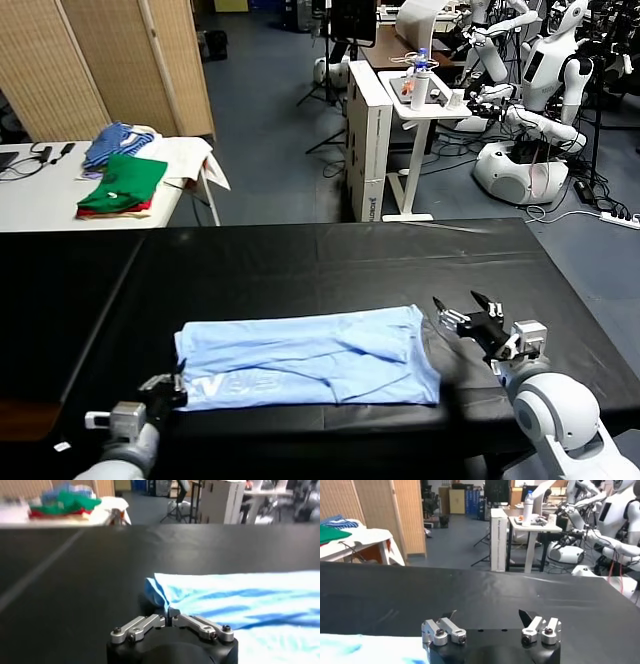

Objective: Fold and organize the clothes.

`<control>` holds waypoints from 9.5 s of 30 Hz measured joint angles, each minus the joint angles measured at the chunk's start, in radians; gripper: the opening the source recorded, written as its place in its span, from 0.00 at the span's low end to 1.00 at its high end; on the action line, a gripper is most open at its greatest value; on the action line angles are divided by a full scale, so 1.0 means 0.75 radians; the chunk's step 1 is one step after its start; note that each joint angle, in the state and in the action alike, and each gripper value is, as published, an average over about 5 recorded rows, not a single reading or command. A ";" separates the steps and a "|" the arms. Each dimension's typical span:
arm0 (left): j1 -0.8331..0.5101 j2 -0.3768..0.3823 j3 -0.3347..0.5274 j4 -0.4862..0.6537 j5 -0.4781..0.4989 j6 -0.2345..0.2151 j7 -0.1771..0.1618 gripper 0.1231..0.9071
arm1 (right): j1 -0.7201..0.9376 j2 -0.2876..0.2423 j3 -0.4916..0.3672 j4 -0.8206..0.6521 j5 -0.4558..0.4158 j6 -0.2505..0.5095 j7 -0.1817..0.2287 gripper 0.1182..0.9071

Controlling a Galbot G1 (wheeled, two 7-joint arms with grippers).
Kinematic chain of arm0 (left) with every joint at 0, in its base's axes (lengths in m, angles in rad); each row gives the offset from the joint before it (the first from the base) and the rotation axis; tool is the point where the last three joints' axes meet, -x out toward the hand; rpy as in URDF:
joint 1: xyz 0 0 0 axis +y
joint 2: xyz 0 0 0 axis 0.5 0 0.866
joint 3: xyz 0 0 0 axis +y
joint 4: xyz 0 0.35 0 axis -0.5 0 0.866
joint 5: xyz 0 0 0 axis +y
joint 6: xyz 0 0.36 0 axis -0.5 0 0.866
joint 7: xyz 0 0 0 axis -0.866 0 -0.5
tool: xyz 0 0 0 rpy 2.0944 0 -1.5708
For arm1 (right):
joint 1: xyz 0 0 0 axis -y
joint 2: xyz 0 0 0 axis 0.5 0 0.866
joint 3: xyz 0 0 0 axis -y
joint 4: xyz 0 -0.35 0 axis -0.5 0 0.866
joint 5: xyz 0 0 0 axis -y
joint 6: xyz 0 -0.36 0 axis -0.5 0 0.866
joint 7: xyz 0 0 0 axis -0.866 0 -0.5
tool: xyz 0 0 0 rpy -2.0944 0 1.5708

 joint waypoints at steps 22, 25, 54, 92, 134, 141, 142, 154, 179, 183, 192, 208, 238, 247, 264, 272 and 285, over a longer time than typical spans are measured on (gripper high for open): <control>-0.023 0.095 -0.036 -0.211 -0.650 0.132 -0.171 0.06 | -0.095 0.041 0.059 0.047 -0.062 0.030 0.001 1.00; -0.072 0.050 0.059 -0.247 -0.770 0.146 -0.194 0.06 | -0.132 0.045 0.087 0.062 -0.068 0.032 0.000 1.00; -0.348 -0.199 0.591 -0.144 -0.907 0.158 -0.190 0.06 | -0.256 0.104 0.140 0.081 -0.133 0.038 -0.005 1.00; -0.404 -0.409 0.707 0.030 -0.760 0.069 -0.096 0.95 | -0.227 -0.018 -0.012 0.106 -0.086 0.115 -0.113 1.00; -0.199 -0.207 0.241 0.023 -0.261 -0.125 0.036 1.00 | 0.021 0.026 -0.353 0.024 -0.227 0.134 -0.086 1.00; -0.186 -0.261 0.247 0.058 -0.334 -0.131 0.051 1.00 | -0.037 0.015 -0.244 0.100 -0.197 0.135 -0.082 1.00; -0.183 -0.266 0.249 0.058 -0.354 -0.127 0.051 1.00 | -0.041 0.016 -0.235 0.104 -0.197 0.135 -0.082 1.00; -0.208 -0.313 0.257 0.093 -0.585 -0.077 0.039 1.00 | -0.066 0.034 -0.199 0.122 -0.201 0.140 -0.079 1.00; -0.215 -0.338 0.243 0.111 -0.756 -0.061 0.018 0.13 | -0.081 0.073 -0.210 0.103 -0.258 0.166 -0.079 1.00; -0.213 -0.327 0.246 0.097 -0.682 -0.077 0.020 0.08 | -0.082 0.076 -0.210 0.100 -0.265 0.167 -0.079 1.00; -0.190 -0.215 0.185 0.064 -0.410 -0.124 0.042 0.07 | -0.091 0.078 -0.201 0.091 -0.289 0.171 -0.086 1.00; 0.038 0.257 -0.339 -0.044 -0.362 -0.125 0.082 0.07 | -0.069 0.113 -0.240 0.042 -0.302 0.194 -0.090 1.00; -0.232 -0.325 0.348 -0.121 -0.388 0.055 -0.106 0.07 | -0.157 0.131 -0.159 0.086 -0.350 0.190 -0.089 1.00; -0.240 -0.456 0.460 -0.051 -0.267 0.026 -0.049 0.11 | -0.117 0.110 -0.204 0.094 -0.193 0.111 -0.073 1.00; -0.224 -0.342 0.366 -0.098 -0.283 -0.075 0.102 1.00 | 0.109 0.093 -0.505 0.013 0.322 -0.119 0.071 1.00; -0.176 -0.298 0.297 -0.115 -0.269 -0.086 0.082 1.00 | 0.186 0.166 -0.645 -0.070 0.319 -0.124 0.089 1.00; -0.136 -0.285 0.234 -0.136 -0.276 -0.087 0.068 1.00 | 0.176 0.204 -0.644 -0.110 0.303 -0.090 0.056 0.16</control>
